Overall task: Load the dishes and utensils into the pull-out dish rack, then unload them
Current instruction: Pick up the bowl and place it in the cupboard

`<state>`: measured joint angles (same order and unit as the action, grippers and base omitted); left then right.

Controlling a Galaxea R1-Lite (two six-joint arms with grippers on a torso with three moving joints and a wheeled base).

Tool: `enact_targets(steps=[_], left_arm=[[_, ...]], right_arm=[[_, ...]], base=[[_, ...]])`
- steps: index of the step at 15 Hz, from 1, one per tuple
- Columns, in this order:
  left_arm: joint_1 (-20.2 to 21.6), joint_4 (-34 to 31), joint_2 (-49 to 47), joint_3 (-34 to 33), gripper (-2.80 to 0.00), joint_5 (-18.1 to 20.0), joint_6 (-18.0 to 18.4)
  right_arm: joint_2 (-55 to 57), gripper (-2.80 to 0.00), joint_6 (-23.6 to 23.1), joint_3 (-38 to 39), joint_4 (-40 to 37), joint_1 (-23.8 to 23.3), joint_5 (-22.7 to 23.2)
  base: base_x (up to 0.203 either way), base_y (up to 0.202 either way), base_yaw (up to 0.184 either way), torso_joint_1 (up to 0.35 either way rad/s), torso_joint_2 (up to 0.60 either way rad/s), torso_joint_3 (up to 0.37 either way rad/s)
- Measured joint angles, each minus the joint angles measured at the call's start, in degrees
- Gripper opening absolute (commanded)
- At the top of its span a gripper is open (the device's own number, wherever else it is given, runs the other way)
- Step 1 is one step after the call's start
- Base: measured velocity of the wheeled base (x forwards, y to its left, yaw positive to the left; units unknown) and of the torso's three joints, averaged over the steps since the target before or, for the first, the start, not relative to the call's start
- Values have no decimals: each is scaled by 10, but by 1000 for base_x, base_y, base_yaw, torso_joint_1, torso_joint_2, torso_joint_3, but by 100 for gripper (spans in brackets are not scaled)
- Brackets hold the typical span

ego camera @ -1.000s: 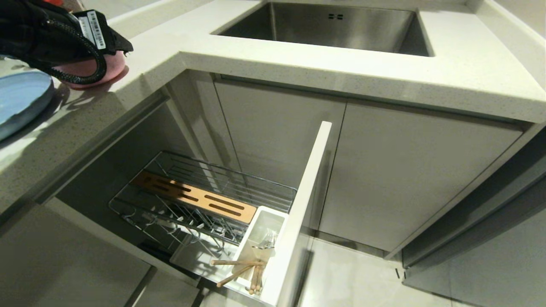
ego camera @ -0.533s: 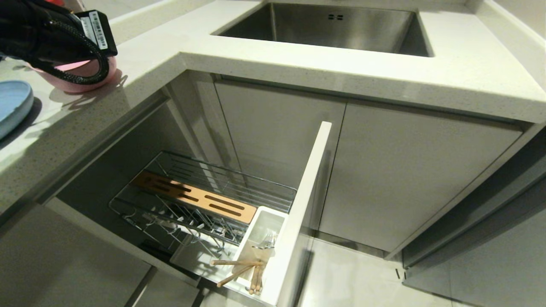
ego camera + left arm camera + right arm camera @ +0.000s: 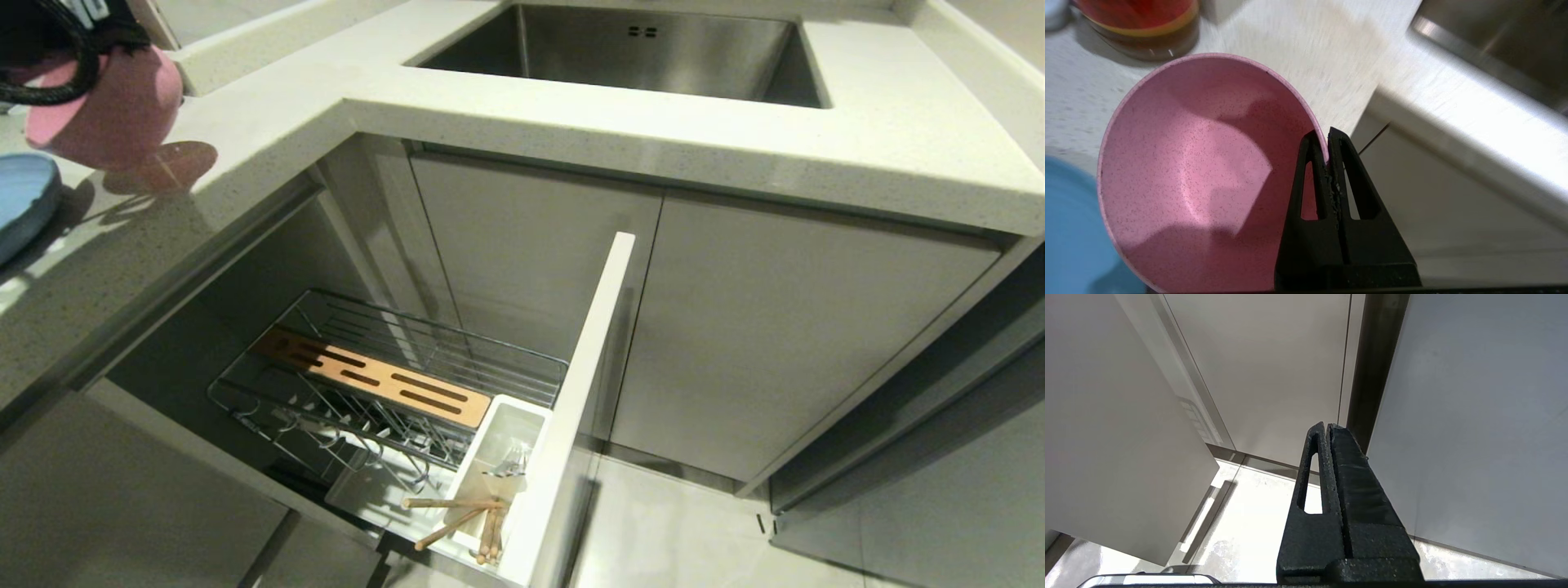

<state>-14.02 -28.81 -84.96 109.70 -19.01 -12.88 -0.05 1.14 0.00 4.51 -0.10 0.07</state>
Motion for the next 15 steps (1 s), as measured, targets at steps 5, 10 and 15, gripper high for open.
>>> enact_targets(steps=[5, 10, 15], left_arm=[[-81, -6, 95, 2, -280, -4, -11], [-187, 20, 189, -165, -280, 65, -40], [-206, 218, 230, -347, -280, 206, -242]], right_arm=[[0, -280, 0, 0, 0, 0, 0], [0, -280, 0, 0, 0, 0, 0], [0, -280, 0, 0, 0, 0, 0]], base=[[0, 0, 0, 0, 0, 0], [0, 0, 0, 0, 0, 0], [0, 0, 0, 0, 0, 0]])
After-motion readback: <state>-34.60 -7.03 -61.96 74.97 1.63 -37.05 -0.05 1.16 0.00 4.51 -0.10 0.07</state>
